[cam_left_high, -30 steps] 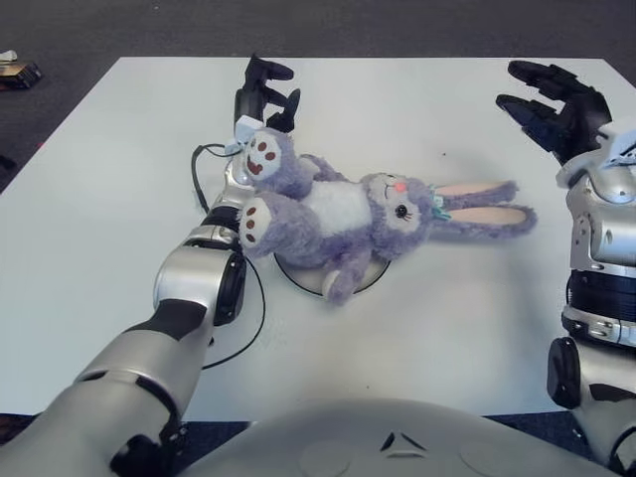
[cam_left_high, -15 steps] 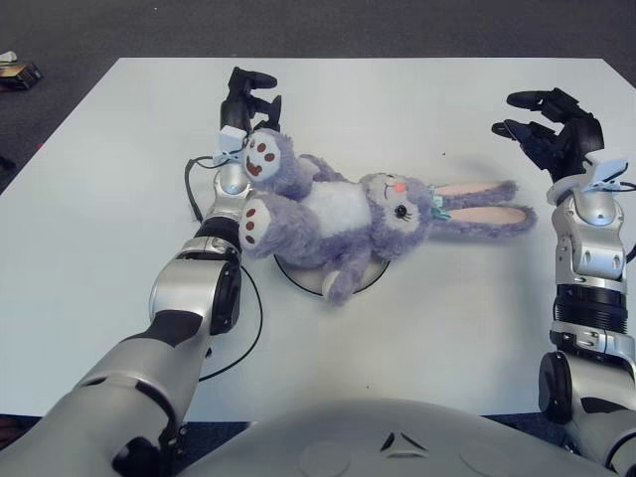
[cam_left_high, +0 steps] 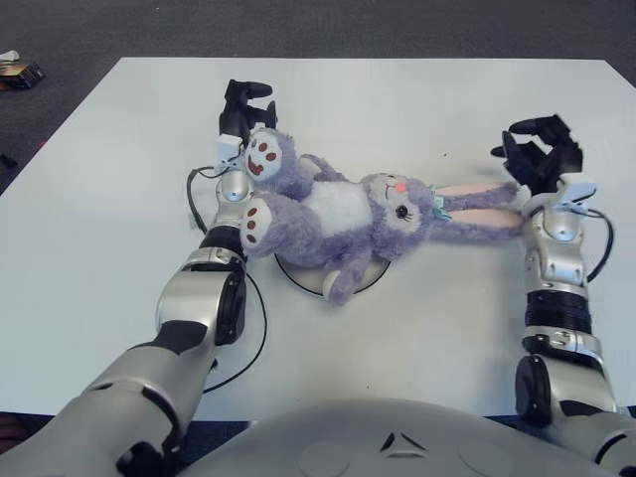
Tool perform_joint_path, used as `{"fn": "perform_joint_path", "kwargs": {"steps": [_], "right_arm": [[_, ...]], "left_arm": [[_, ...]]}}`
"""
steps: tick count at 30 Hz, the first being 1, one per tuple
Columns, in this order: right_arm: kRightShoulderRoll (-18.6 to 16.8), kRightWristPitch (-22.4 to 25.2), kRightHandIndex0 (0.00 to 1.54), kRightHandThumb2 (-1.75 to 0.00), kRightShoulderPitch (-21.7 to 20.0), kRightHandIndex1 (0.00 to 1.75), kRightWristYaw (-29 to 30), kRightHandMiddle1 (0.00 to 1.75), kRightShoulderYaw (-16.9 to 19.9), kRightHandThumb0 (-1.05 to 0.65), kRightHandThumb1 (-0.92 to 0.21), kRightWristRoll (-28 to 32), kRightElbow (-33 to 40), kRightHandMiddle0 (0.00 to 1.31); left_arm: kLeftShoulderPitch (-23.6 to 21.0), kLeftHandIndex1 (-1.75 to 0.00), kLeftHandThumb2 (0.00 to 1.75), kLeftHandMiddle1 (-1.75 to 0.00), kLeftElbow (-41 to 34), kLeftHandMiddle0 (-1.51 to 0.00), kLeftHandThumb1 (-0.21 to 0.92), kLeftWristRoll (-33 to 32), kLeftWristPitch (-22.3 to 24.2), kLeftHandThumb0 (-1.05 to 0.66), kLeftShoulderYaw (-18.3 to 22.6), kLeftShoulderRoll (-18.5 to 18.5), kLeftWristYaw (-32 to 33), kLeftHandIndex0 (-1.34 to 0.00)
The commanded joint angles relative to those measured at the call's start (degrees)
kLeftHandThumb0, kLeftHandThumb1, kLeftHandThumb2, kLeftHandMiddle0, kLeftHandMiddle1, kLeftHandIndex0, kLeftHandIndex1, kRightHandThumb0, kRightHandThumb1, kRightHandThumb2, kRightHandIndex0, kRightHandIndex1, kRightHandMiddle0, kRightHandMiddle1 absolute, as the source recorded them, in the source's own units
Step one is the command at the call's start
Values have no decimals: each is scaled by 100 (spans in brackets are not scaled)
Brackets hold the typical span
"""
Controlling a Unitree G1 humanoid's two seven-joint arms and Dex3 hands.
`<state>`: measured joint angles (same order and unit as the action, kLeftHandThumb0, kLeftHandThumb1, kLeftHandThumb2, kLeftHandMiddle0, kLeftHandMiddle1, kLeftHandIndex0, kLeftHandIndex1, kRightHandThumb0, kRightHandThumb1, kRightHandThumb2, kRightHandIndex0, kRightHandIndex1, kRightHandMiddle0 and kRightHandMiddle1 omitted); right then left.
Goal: Put the doll into the plate.
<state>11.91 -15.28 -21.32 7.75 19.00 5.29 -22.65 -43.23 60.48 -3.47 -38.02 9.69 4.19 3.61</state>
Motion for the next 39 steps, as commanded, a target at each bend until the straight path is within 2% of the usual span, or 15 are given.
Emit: {"fn": "perform_joint_path", "kwargs": {"steps": [1, 9, 12, 15, 20, 25, 30, 39], "right_arm": [[-243, -495, 50, -116, -113, 173, 17, 169, 158, 0, -43, 288, -355, 38], [-353, -1194, 46, -113, -16, 175, -196, 170, 87, 0, -46, 342, -734, 36], [-361, -1374, 59, -83, 27, 175, -307, 173, 109, -25, -68, 401, -840, 31], [-358, -1472, 64, -71, 47, 175, -404, 174, 140, -32, -77, 464, -911, 28], [-313, -1633, 73, -64, 136, 175, -670, 175, 230, -35, -82, 657, -1030, 26], [-284, -1631, 76, -58, 142, 175, -745, 175, 239, -35, -87, 672, -1061, 24], [-169, -1300, 77, -55, 222, 175, -659, 175, 139, -35, -88, 464, -962, 24], [-203, -874, 80, -53, 381, 175, -628, 175, 64, -35, -91, 471, -689, 22]], "left_arm": [[163, -143, 71, -173, -177, -41, 73, -173, 271, -1, 38, -60, -287, -31], [387, -143, 71, -173, -512, -41, 72, -510, 808, -1, 105, -171, -742, -32], [460, -143, 71, -172, -549, -42, 72, -614, 889, -1, 144, -194, -887, -32], [496, -143, 71, -171, -564, -43, 72, -662, 919, -1, 170, -203, -961, -32], [547, -143, 71, -171, -488, -43, 72, -781, 932, -1, 256, -227, -1131, -32], [546, -143, 71, -171, -493, -43, 72, -805, 968, -1, 279, -242, -1166, -32], [545, -142, 72, -170, -515, -44, 71, -836, 1038, -1, 307, -267, -1231, -33], [625, -142, 72, -170, -584, -45, 71, -835, 1106, -1, 322, -294, -1309, -34]]}}
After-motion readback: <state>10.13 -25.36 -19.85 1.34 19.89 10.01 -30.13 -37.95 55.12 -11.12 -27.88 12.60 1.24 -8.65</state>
